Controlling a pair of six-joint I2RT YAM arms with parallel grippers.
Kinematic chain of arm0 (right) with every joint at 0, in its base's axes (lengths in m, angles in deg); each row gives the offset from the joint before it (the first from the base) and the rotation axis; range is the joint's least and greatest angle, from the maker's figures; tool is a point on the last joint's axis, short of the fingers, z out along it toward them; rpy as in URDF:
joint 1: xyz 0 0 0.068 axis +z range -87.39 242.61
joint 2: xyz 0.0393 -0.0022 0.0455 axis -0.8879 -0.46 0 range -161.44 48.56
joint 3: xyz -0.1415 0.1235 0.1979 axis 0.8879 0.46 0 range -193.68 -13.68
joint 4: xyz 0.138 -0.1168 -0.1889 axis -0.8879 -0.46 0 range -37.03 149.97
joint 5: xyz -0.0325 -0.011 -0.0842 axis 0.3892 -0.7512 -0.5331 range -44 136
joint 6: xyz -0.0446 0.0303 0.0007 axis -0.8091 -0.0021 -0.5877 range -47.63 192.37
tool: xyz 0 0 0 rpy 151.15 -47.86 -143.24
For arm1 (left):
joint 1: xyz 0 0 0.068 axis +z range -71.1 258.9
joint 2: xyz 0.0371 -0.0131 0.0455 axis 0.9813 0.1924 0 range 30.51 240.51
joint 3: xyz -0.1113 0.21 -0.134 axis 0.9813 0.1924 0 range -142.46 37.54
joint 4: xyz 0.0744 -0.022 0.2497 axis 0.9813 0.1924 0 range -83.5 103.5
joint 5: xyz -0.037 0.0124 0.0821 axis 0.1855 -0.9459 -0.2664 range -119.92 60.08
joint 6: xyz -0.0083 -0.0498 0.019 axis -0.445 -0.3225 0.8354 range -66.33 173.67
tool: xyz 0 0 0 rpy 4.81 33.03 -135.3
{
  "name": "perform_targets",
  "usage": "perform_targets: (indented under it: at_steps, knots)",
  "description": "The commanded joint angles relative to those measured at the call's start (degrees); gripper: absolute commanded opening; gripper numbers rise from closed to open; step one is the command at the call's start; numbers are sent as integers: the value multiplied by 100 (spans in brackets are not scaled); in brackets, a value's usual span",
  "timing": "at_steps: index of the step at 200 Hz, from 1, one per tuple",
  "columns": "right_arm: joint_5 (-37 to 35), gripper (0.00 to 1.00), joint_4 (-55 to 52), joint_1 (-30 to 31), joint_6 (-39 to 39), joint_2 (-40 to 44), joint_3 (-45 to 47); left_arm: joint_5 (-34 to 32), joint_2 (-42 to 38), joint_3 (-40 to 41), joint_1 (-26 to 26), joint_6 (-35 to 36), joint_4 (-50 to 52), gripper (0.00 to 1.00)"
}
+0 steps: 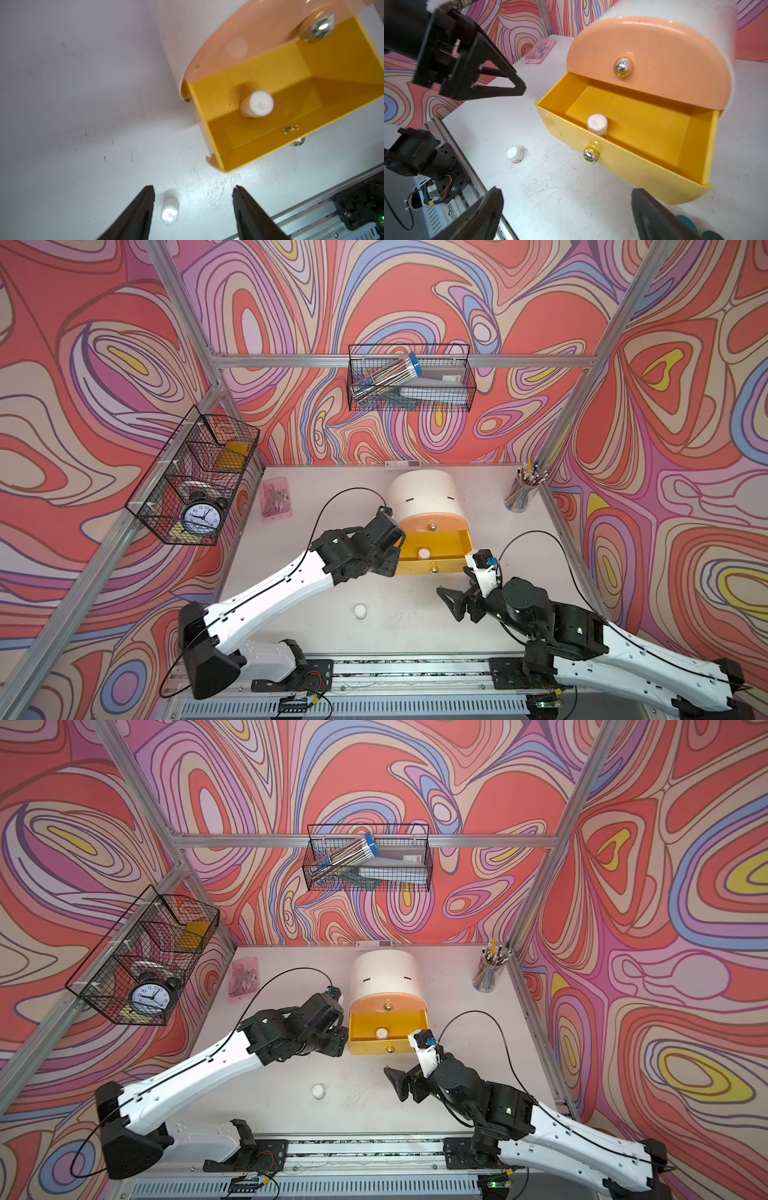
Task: Put the paint cans in the drawer according to color
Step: Place the paint can in the drawer, then pick up the paint can at the center of the board.
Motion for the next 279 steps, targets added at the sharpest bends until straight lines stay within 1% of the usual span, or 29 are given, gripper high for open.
perform_targets:
  at_steps: [1, 17, 33, 54, 71, 82, 98, 109, 117, 125, 135, 142, 148, 157, 169, 179, 192, 206, 213, 231, 242, 258, 279]
  knots:
    - [503, 98, 455, 25, -109, -402, 12, 20, -482, 1011, -25, -716, 595, 72]
    - [709, 98, 687, 27, -117, -616, 22, 343, -802, 1800, -22, -1020, 94, 74]
    - [827, 98, 833, 30, -96, -758, 20, 650, -833, 2383, -22, -1214, -607, 76]
    - [978, 98, 836, 28, -83, -886, -29, 925, -397, 2777, -23, -1315, -1363, 77]
    - [1004, 98, 780, 35, -55, -882, -50, 964, 111, 2836, -24, -1277, -1605, 77]
    - [1038, 98, 731, 30, -35, -856, -48, 900, 368, 2836, -30, -1207, -1669, 75]
    - [1053, 98, 649, 35, -9, -790, -25, 788, 575, 2887, -26, -1115, -1844, 64]
    - [1008, 98, 592, 35, 17, -736, -5, 728, 672, 2945, -26, -1089, -1972, 53]
    - [985, 98, 548, 35, 33, -696, -1, 685, 742, 2965, -22, -1088, -2019, 50]
    - [958, 98, 503, 39, 35, -659, -2, 663, 832, 2985, -24, -1075, -2047, 44]
    - [919, 98, 442, 35, 42, -608, 4, 626, 910, 2986, -20, -1053, -2038, 31]
    - [881, 98, 399, 35, 42, -568, 3, 595, 930, 2977, -27, -1036, -2005, 24]
    - [835, 98, 358, 35, 53, -534, -5, 571, 916, 2970, -28, -1005, -1948, 21]
    - [771, 98, 300, 35, 54, -464, -15, 490, 837, 2899, -37, -976, -1769, 19]
    - [618, 98, 174, 35, 53, -358, -39, 376, 572, 2660, -50, -892, -1402, 19]
    - [398, 98, 48, 35, 62, -244, -64, 212, 253, 2304, -66, -760, -1042, 19]
    - [-30, 98, -133, 35, 124, -53, -81, 41, -105, 1626, -73, -571, -480, 22]
    - [-539, 98, -345, 35, 241, 171, -80, 68, -164, 697, -73, -277, 2, 24]
    - [-814, 98, -483, 35, 329, 306, -84, 132, -63, 156, -74, -124, 217, 24]
    - [-1266, 98, -785, 35, 526, 634, -86, 342, 399, -1107, -100, 294, 506, 24]
    - [-1451, 98, -875, 35, 606, 863, -44, 251, 741, -1692, -155, 493, 464, 25]
    - [-1560, 98, -976, 35, 723, 1158, 12, 287, 1210, -2265, -213, 681, 150, 26]
    - [-1568, 98, -1136, 35, 864, 1425, 48, 374, 1813, -2743, -353, 806, -322, 27]
